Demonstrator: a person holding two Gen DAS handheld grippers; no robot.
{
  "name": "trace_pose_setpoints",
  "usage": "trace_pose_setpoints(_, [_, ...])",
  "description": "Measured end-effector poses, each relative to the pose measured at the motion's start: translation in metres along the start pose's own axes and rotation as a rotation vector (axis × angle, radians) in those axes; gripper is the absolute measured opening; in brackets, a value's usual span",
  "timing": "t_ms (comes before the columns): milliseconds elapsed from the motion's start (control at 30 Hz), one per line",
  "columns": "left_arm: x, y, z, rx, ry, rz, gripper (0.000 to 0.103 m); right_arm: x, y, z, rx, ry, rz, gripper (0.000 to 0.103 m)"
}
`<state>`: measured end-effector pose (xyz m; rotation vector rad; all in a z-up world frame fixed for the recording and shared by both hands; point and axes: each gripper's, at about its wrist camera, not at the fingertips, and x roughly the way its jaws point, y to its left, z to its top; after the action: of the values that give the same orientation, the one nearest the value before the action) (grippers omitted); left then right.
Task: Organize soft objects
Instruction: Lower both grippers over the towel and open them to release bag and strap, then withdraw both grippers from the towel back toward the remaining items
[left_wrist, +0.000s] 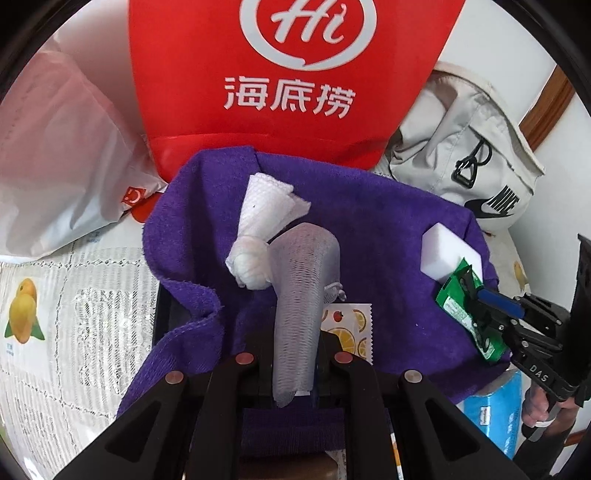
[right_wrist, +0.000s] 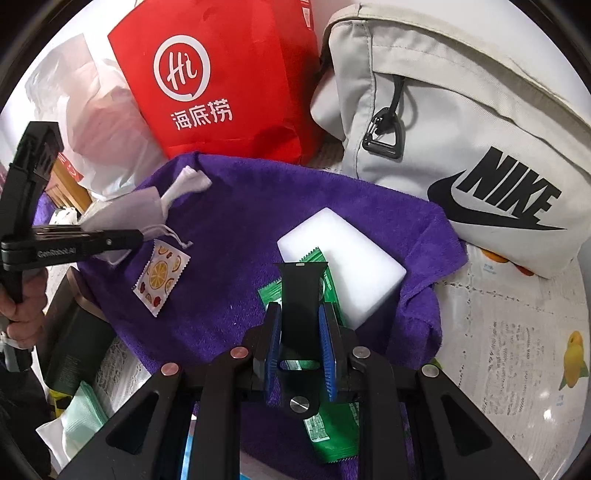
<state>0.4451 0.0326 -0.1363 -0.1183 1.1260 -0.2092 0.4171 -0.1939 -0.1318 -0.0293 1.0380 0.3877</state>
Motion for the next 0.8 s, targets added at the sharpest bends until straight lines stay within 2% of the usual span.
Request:
trace_pose_setpoints(100, [0.005,-0.003,0.001,0.009,0.009,-0.005,0.012,-0.001,0.000,0.000,-0.006,-0.002,0.000,0.021])
trace_pose_setpoints(200, [0.008,-0.011,0.004,0.043,-0.007,0.012,0.026,-0.001,-0.001,0.000,-0.002,-0.006,0.008,0.021])
trace_pose_setpoints(300, [0.009,-0.015,0.007,0.059,-0.014,-0.003,0.031,-0.001,-0.002,0.000,0.006,-0.003,0.020,0.022])
trace_pose_setpoints(333, [0.009,-0.016,0.008,0.063,-0.013,-0.006,0.040,-0.001,-0.002,0.000,0.009,0.000,0.027,0.026])
trace_pose_setpoints(367, [0.008,-0.018,0.010,0.068,-0.015,-0.004,0.056,-0.002,-0.002,0.001,0.011,0.000,0.036,0.028])
trace_pose_setpoints(433, [0.004,-0.020,0.012,0.074,-0.035,0.009,0.068,-0.004,0.000,0.001,0.011,-0.006,0.048,0.036])
trace_pose_setpoints(533, [0.001,-0.023,0.014,0.071,-0.029,-0.009,0.073,-0.005,0.005,0.001,-0.002,-0.005,0.043,0.046])
trace_pose_setpoints(800, [-0.029,-0.018,0.007,0.071,-0.057,-0.001,0.073,-0.019,0.015,0.002,0.004,-0.033,0.046,0.047])
